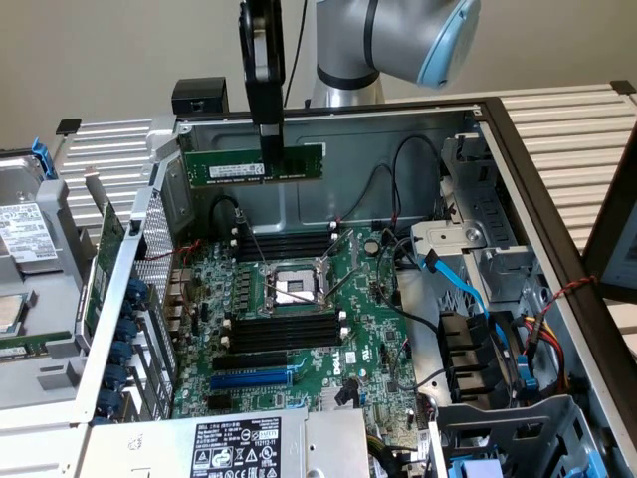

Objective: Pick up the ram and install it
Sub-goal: 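Pick up the ram and move it above insertion slot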

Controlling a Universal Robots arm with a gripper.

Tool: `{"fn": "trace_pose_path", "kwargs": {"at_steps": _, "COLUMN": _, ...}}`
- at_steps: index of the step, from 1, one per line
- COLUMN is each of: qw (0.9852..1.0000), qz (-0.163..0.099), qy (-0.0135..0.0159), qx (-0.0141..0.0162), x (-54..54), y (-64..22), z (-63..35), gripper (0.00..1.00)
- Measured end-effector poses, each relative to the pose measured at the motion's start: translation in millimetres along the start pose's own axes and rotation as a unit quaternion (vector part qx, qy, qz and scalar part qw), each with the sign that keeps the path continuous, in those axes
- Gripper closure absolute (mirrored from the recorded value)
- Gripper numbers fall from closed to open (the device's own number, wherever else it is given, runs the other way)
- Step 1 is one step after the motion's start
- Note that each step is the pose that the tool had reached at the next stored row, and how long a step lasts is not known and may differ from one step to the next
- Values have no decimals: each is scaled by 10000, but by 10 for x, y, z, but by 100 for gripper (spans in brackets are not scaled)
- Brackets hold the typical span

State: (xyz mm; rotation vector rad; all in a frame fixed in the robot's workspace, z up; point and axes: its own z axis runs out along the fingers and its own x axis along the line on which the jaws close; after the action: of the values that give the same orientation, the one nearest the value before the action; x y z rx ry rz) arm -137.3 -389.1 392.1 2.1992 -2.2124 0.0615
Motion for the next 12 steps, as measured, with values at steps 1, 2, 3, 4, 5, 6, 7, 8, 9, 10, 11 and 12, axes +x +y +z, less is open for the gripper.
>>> {"fn": "trace_pose_path", "kwargs": {"at_steps": 1, "qw": 10000, "qz": 0, "qy": -1, "qx": 0, "x": -2, "y": -1, "z": 18, "gripper": 88}}
{"fn": "trace_pose_path", "kwargs": {"at_steps": 2, "qw": 10000, "qz": 0, "qy": -2, "qx": 0, "x": -5, "y": -3, "z": 36, "gripper": 88}}
{"fn": "trace_pose_path", "kwargs": {"at_steps": 3, "qw": 10000, "qz": 0, "qy": -6, "qx": 0, "x": -6, "y": -7, "z": 54, "gripper": 88}}
{"fn": "trace_pose_path", "kwargs": {"at_steps": 4, "qw": 10000, "qz": 0, "qy": -12, "qx": 0, "x": -8, "y": -9, "z": 71, "gripper": 88}}
{"fn": "trace_pose_path", "kwargs": {"at_steps": 5, "qw": 10000, "qz": 0, "qy": -25, "qx": 0, "x": -10, "y": -11, "z": 86, "gripper": 88}}
{"fn": "trace_pose_path", "kwargs": {"at_steps": 6, "qw": 10000, "qz": 1, "qy": -43, "qx": 0, "x": -10, "y": -11, "z": 93, "gripper": 88}}
{"fn": "trace_pose_path", "kwargs": {"at_steps": 7, "qw": 10000, "qz": 1, "qy": -48, "qx": -1, "x": -11, "y": -11, "z": 93, "gripper": 88}}
{"fn": "trace_pose_path", "kwargs": {"at_steps": 8, "qw": 10000, "qz": 2, "qy": -48, "qx": -1, "x": -11, "y": -11, "z": 93, "gripper": 88}}
{"fn": "trace_pose_path", "kwargs": {"at_steps": 9, "qw": 10000, "qz": 2, "qy": -49, "qx": 0, "x": -11, "y": -11, "z": 95, "gripper": 88}}
{"fn": "trace_pose_path", "kwargs": {"at_steps": 10, "qw": 10000, "qz": 1, "qy": -49, "qx": 0, "x": -14, "y": -12, "z": 100, "gripper": 88}}
{"fn": "trace_pose_path", "kwargs": {"at_steps": 11, "qw": 10000, "qz": 1, "qy": -49, "qx": 0, "x": -24, "y": -12, "z": 107, "gripper": 88}}
{"fn": "trace_pose_path", "kwargs": {"at_steps": 12, "qw": 10000, "qz": 1, "qy": -50, "qx": 0, "x": -37, "y": -12, "z": 115, "gripper": 88}}
